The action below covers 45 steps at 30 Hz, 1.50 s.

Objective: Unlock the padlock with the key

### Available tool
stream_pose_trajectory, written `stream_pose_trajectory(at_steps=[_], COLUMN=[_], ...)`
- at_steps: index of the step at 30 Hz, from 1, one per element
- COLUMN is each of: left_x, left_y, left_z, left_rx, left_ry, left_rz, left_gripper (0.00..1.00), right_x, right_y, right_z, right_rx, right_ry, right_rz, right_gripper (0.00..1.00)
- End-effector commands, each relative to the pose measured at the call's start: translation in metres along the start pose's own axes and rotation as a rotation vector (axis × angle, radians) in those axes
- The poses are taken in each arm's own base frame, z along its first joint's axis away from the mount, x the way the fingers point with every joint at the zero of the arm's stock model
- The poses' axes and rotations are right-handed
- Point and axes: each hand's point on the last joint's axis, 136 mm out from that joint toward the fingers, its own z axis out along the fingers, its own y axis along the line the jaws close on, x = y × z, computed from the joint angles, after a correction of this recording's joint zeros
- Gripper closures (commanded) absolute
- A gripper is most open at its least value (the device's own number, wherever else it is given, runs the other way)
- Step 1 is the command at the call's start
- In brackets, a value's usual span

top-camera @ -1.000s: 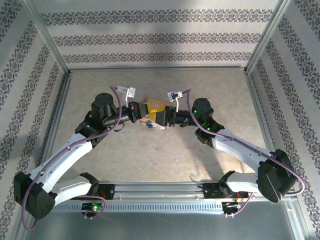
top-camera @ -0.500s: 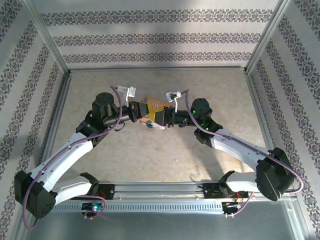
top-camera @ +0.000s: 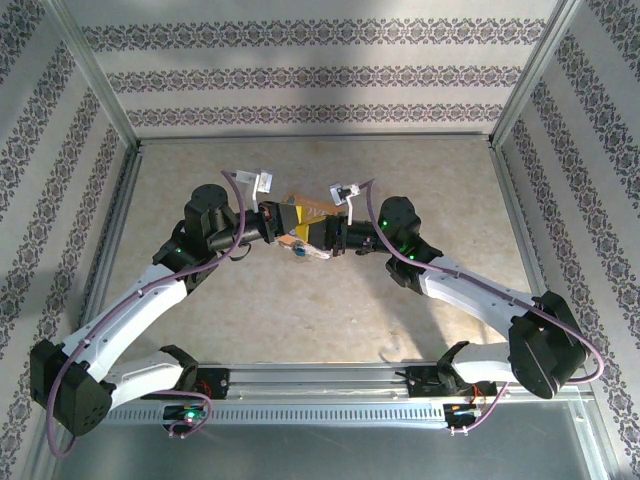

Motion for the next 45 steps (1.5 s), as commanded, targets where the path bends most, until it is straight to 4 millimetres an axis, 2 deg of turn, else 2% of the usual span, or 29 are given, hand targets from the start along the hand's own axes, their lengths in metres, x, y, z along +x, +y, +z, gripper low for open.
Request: stream_pose_trajectory(at_steps=[1,5,8,9,10,16,18,22,28,33,38,45], left_x=[-0.014,-0.013,-0.015,-0.016,-0.018,-0.022,-0.021,-0.004,0.042,0.080,0.102,0.118], left_y=[-0.012,-0.012,-0.013,-0.013,-0.012,0.003,0.013,0.047,0.101,0.135,0.150,0.169], left_z=[-0.003,-0.003,-0.006,-0.008,-0.010,-0.032,-0.042,-0.061,-0.071,-0.064,-0.043,-0.018], left_rx=[0.037,0.038,0.034,0.028,0.018,-0.113,-0.184,-0.358,-0.540,-0.605,-0.562,-0.536], left_ry=[-0.039,-0.040,-0.052,-0.060,-0.069,-0.119,-0.144,-0.149,-0.058,0.064,0.135,0.198], left_rz=[0.028,0.029,0.035,0.038,0.044,0.080,0.093,0.097,0.071,0.035,0.005,-0.032], left_gripper=[1.00,1.00,0.77,0.65,0.58,0.34,0.27,0.17,0.15,0.25,0.26,0.25], right_x=[-0.004,-0.004,-0.002,0.000,0.002,0.020,0.029,0.047,0.060,0.058,0.054,0.039], right_y=[0.008,0.004,0.000,-0.002,-0.005,-0.033,-0.046,-0.073,-0.107,-0.132,-0.153,-0.186], right_z=[-0.003,-0.005,-0.007,-0.007,-0.008,-0.020,-0.025,-0.038,-0.046,-0.045,-0.033,-0.025], right_rx=[-0.012,0.004,0.025,0.036,0.048,0.176,0.254,0.411,0.534,0.541,0.522,0.544], right_ry=[-0.029,-0.034,-0.026,-0.021,-0.018,0.030,0.072,0.170,0.266,0.270,0.294,0.285], right_rz=[-0.032,-0.026,-0.028,-0.029,-0.030,-0.040,-0.054,-0.083,-0.063,-0.003,0.036,0.068], right_gripper=[0.90,0.99,1.00,1.00,1.00,1.00,1.00,1.00,1.00,1.00,1.00,1.00])
